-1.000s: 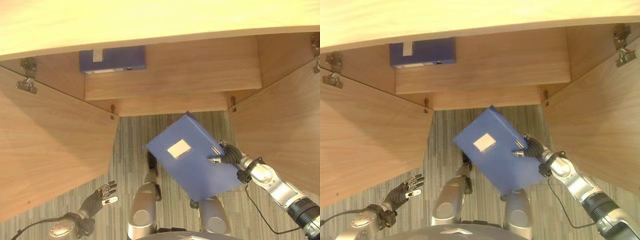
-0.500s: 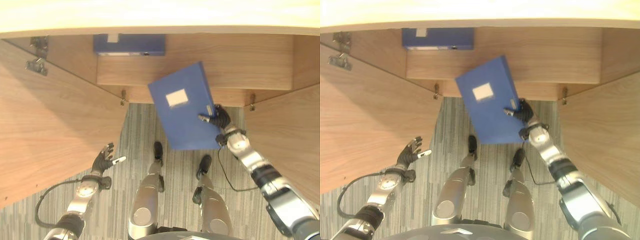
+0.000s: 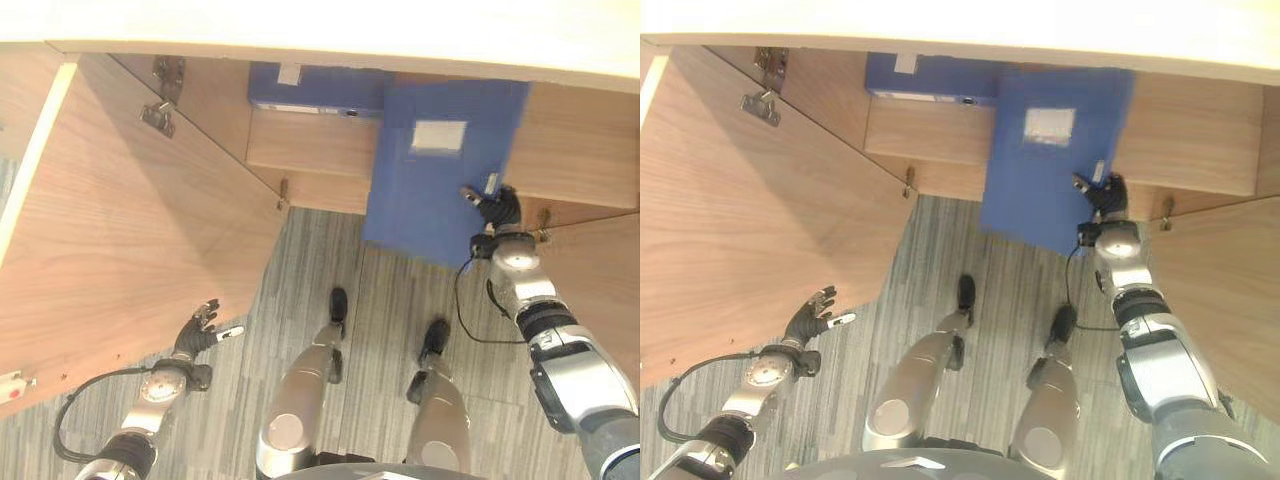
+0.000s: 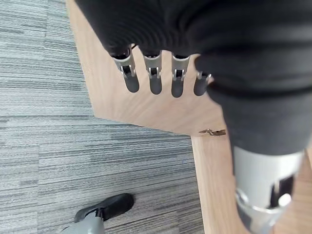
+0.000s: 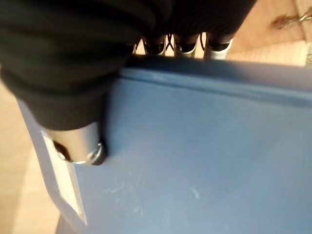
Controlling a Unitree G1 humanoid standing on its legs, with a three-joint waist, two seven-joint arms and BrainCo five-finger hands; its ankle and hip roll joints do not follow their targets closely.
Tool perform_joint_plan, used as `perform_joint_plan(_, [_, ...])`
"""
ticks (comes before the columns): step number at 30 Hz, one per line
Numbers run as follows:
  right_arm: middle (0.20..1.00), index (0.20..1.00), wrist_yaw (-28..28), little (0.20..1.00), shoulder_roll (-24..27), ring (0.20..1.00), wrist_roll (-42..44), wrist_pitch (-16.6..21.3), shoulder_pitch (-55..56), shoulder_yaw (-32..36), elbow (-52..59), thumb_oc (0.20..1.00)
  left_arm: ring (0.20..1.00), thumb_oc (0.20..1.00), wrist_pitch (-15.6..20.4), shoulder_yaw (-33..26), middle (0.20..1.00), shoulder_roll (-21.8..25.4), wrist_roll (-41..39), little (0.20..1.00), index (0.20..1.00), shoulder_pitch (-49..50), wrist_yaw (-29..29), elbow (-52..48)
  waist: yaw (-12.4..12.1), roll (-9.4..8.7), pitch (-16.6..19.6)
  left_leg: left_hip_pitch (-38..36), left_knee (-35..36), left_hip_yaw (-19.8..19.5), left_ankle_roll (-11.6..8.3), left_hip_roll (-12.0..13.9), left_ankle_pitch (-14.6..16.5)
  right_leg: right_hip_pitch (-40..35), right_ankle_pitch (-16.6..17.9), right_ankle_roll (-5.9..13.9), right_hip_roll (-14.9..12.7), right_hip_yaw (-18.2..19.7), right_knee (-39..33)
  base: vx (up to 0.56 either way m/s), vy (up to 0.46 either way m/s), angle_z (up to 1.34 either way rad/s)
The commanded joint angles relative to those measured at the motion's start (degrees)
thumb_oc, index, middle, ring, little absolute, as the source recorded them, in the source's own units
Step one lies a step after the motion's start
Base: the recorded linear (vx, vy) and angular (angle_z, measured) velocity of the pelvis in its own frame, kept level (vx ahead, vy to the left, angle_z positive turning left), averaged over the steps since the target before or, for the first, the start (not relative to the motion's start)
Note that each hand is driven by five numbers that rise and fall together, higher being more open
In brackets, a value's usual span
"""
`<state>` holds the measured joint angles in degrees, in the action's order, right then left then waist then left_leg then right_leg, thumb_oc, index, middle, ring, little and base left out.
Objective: Put the empty folder in the office cabinet
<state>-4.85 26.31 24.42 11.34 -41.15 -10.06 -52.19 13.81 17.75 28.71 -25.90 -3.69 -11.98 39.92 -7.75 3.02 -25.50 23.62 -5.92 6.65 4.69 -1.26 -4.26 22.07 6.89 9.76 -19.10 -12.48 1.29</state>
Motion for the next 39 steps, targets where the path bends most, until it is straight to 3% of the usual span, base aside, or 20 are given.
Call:
perform_joint_plan(1, [0.200, 0.200, -3.39, 0.200, 1.93, 0.200, 7.80, 3.80, -0.12, 2.65, -0.92, 0.200, 1.000, 1.000, 1.06, 0.66, 1.000, 1.89, -0.20, 1.000, 1.000, 2.67, 0.28, 0.01, 0.34, -1.24, 2.31, 0.16, -7.39, -4.04, -7.59, 3.44, 8.96, 2.65, 6.87, 2.60, -2.49, 1.10, -4.14, 0.15, -0.105, 0.22])
perform_joint_plan(7, [0.200, 0.200, -5.22, 0.200, 2.85, 0.200, 15.25, 5.69, -0.12, 8.52, -2.42, 0.200, 1.000, 1.000, 1.03, 1.65, 1.000, 0.15, 0.08, 1.000, 1.000, 2.42, 0.54, 1.14, 0.62, -1.07, 1.35, -2.82, -8.41, -6.46, -8.95, 3.15, 11.06, 4.58, 8.81, 3.44, -3.24, 1.50, -6.29, 0.11, -0.136, 0.48])
perform_joint_plan(10, [0.200, 0.200, -5.47, 0.200, 2.67, 0.200, 16.21, 6.03, 0.04, 8.72, -3.10, 0.200, 1.000, 1.000, 0.79, 2.52, 1.000, -0.63, 1.36, 1.000, 1.000, 2.90, 0.29, 2.32, 0.96, -1.23, 2.75, -2.51, -8.61, -7.69, -9.68, 3.37, 11.31, 3.37, 10.94, 4.07, -3.32, 1.40, -6.29, 0.11, -0.283, 0.26])
perform_joint_plan(13, [0.200, 0.200, -5.78, 0.200, 2.28, 0.200, 16.92, 5.71, -2.09, 7.74, -4.19, 0.200, 1.000, 1.000, 0.77, 3.49, 1.000, -1.03, 2.00, 1.000, 1.000, 3.36, 0.61, 3.12, 1.09, -0.53, 3.57, -2.63, -7.51, -9.04, -10.32, 4.38, 10.73, 2.77, 10.85, 3.42, -2.24, 1.33, -6.01, 0.10, -0.197, -0.10])
perform_joint_plan(22, [0.200, 0.200, -11.37, 0.200, -2.46, 0.200, 21.25, 7.11, -13.09, 7.14, -10.23, 0.200, 1.000, 1.000, 0.18, 7.20, 1.000, -3.40, 1.63, 1.000, 1.000, 2.66, 2.58, 4.45, 0.09, 1.86, 4.18, -4.84, -1.87, -8.60, -12.06, 8.85, 8.39, 3.36, 9.10, 1.88, 1.07, 0.32, -5.10, 0.08, -0.104, -0.07])
perform_joint_plan(23, [0.200, 0.200, -13.79, 0.200, -3.43, 0.200, 22.24, 7.81, -15.50, 7.74, -12.10, 0.200, 1.000, 1.000, 0.21, 8.90, 1.000, -3.98, 2.05, 1.000, 1.000, 1.76, 3.44, 4.84, -0.38, 2.84, 4.22, -5.31, -0.92, -8.58, -12.37, 9.84, 8.35, 3.33, 8.20, 1.63, 2.27, 0.67, -4.99, 0.11, -0.100, 0.04])
perform_joint_plan(26, [0.200, 0.200, -15.85, 0.200, -4.19, 0.200, 23.06, 7.53, -18.61, 7.96, -15.58, 0.200, 1.000, 1.000, 0.31, 10.32, 1.000, -4.20, 2.04, 1.000, 1.000, 0.76, 4.19, 4.61, -0.70, 3.57, 4.44, -5.56, 0.44, -8.48, -12.60, 10.00, 7.66, 3.47, 7.78, 1.42, 2.76, 0.72, -4.98, 0.04, -0.043, 0.03])
perform_joint_plan(31, [0.200, 0.200, -22.15, 0.200, -2.24, 0.200, 28.94, 7.31, -28.41, 9.37, -26.14, 0.200, 1.000, 1.000, 0.62, 15.09, 1.000, -4.83, 2.50, 1.000, 1.000, -2.08, 6.54, 4.28, -3.14, 6.00, 5.13, -5.80, 4.64, -8.92, -13.09, 10.13, 5.25, 4.14, 6.43, 1.37, 3.26, -0.03, -4.65, 0.05, -0.046, 0.05])
perform_joint_plan(39, [0.200, 0.200, -25.51, 0.200, 3.00, 0.200, 35.80, 8.36, -33.59, 10.58, -28.85, 0.200, 1.000, 1.000, 0.66, 17.84, 1.000, -6.15, 3.35, 1.000, 1.000, -1.96, 7.56, 4.15, -4.88, 8.55, 5.82, -4.99, 7.67, -10.18, -13.10, 9.99, 3.42, 7.67, 3.77, 0.82, 3.15, -0.05, -0.39, 0.05, -0.028, 0.13])
